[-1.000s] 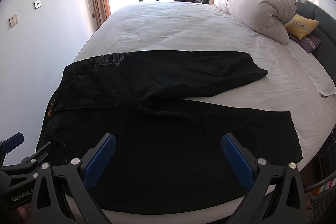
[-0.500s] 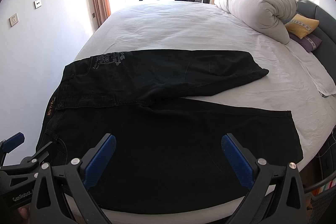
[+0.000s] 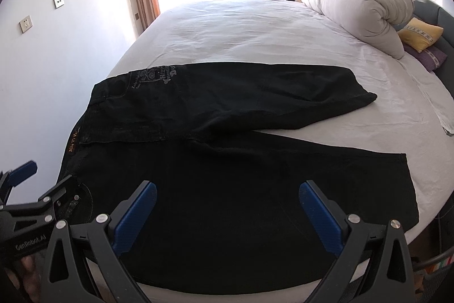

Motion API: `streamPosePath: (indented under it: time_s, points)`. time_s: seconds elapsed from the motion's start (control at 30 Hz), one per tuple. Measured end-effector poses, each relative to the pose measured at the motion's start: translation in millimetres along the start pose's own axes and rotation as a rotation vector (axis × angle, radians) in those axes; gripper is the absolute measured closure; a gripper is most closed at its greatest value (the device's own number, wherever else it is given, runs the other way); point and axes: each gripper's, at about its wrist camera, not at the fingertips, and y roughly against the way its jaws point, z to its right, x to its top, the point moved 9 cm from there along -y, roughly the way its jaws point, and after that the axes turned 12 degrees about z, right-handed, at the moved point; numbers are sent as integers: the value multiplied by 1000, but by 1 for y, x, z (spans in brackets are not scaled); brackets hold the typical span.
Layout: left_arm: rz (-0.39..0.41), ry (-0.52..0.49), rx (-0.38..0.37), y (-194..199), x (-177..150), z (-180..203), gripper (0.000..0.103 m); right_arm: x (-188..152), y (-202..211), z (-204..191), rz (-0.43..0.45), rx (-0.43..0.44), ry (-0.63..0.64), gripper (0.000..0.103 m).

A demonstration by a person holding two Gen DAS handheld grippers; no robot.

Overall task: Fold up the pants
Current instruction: 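Grasp the jeans waistband corner with the left tool while the right tool grasps the other corner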

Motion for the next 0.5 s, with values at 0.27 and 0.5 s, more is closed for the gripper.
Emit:
streamPosePath:
  time_s: [0.27, 0.5]
  points:
    - [-73, -97, -265, -108, 84, -27, 0, 39, -34, 12, 29, 167, 73, 0]
    - [-231, -272, -333, -228, 142, -44, 0, 70, -71, 20, 30, 315, 186, 9]
